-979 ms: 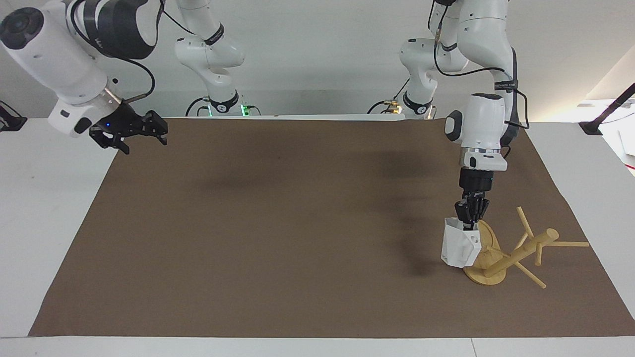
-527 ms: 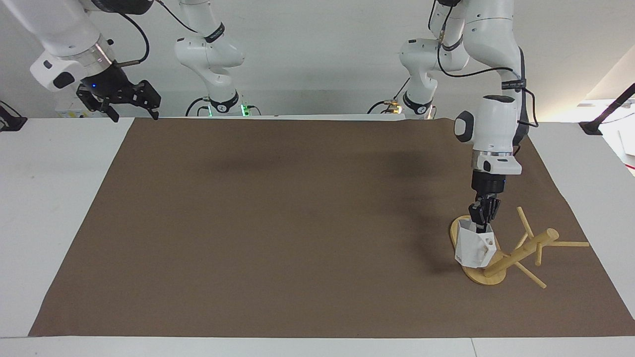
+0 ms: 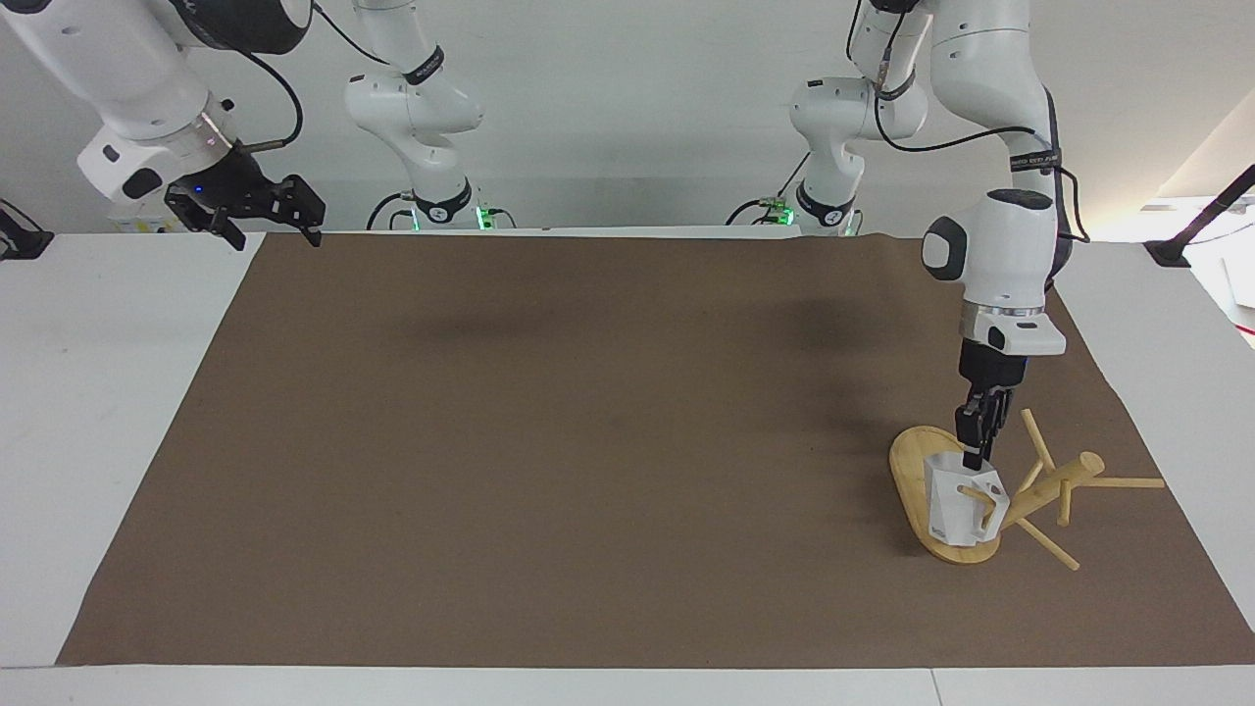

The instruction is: Hang cup on rack

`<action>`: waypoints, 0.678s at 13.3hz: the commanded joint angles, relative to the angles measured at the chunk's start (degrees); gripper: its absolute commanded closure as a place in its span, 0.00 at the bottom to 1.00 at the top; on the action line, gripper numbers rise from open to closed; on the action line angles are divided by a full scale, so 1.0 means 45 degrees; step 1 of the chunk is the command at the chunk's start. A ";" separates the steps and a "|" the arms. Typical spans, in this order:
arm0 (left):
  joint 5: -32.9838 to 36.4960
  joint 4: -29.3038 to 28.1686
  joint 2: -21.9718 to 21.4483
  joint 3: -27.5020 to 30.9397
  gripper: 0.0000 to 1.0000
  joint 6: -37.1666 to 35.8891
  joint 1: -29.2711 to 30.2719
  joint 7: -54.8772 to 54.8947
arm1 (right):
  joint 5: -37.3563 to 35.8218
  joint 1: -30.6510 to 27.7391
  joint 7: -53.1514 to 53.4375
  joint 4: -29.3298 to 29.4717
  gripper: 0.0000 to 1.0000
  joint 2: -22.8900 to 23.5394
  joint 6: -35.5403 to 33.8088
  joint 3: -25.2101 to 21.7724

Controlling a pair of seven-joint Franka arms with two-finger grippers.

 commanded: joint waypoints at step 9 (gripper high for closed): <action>0.0158 0.4038 -0.1722 -0.0011 0.00 -1.3012 0.1331 0.5775 | -0.0249 0.0004 0.0087 -0.0181 0.00 -0.0158 -0.0003 0.0070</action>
